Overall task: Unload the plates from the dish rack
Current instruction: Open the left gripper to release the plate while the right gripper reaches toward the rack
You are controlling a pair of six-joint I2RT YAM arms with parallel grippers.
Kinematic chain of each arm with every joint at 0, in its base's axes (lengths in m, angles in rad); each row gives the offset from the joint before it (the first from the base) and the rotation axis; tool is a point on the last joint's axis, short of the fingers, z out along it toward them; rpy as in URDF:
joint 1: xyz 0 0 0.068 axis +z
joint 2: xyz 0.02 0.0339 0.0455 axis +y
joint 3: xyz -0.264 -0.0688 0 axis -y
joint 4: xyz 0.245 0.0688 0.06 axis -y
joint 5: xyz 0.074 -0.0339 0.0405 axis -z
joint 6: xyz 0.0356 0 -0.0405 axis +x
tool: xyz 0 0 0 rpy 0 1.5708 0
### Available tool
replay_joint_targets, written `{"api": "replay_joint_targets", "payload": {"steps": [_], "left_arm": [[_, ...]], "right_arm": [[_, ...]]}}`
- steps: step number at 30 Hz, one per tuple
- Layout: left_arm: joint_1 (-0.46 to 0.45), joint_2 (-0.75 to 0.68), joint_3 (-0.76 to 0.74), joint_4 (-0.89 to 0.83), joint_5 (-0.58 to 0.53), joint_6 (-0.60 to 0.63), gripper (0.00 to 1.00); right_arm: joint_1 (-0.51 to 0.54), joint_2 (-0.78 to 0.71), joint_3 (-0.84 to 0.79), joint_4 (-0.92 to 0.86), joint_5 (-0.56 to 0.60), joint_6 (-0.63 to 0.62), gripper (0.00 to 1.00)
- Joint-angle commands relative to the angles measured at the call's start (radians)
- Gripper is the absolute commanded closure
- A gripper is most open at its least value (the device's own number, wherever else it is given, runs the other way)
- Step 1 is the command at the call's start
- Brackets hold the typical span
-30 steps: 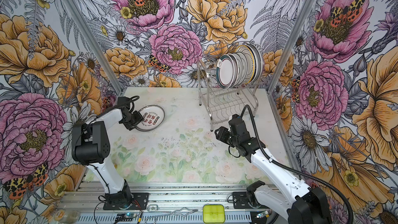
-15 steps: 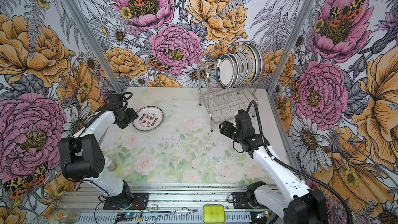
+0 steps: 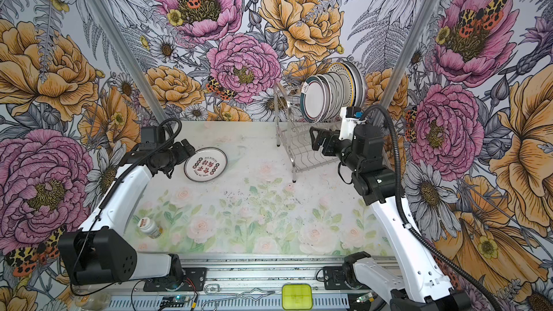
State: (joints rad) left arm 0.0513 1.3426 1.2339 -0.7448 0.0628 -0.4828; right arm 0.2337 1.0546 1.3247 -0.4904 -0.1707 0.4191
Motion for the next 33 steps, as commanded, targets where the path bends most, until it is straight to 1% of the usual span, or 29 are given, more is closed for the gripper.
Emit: {"api": "replay_joint_targets", "payload": {"steps": [1,6,9,14,23,33], "left_arm": [[-0.002,-0.045,-0.003,-0.013,0.034,0.016,0.01],[-0.004,-0.089,-0.006,-0.025,0.052,0.016,0.01],[-0.019,-0.115,-0.012,-0.029,0.061,0.010,0.01],[-0.060,-0.154,-0.032,-0.029,0.067,0.009,0.01],[-0.087,-0.171,-0.052,-0.030,0.073,0.011,0.01],[-0.089,-0.169,-0.050,-0.028,0.063,0.012,0.01]], "right_arm": [[-0.013,0.054,0.130,-0.017,-0.037,-0.054,0.01],[-0.032,0.184,0.297,-0.019,-0.134,0.057,0.01],[-0.033,0.258,0.361,-0.019,-0.148,0.107,0.01],[-0.036,0.347,0.419,-0.019,-0.160,0.160,0.00],[-0.044,0.392,0.432,-0.029,-0.113,0.139,0.01],[-0.048,0.406,0.433,-0.047,-0.039,0.062,0.01]]}}
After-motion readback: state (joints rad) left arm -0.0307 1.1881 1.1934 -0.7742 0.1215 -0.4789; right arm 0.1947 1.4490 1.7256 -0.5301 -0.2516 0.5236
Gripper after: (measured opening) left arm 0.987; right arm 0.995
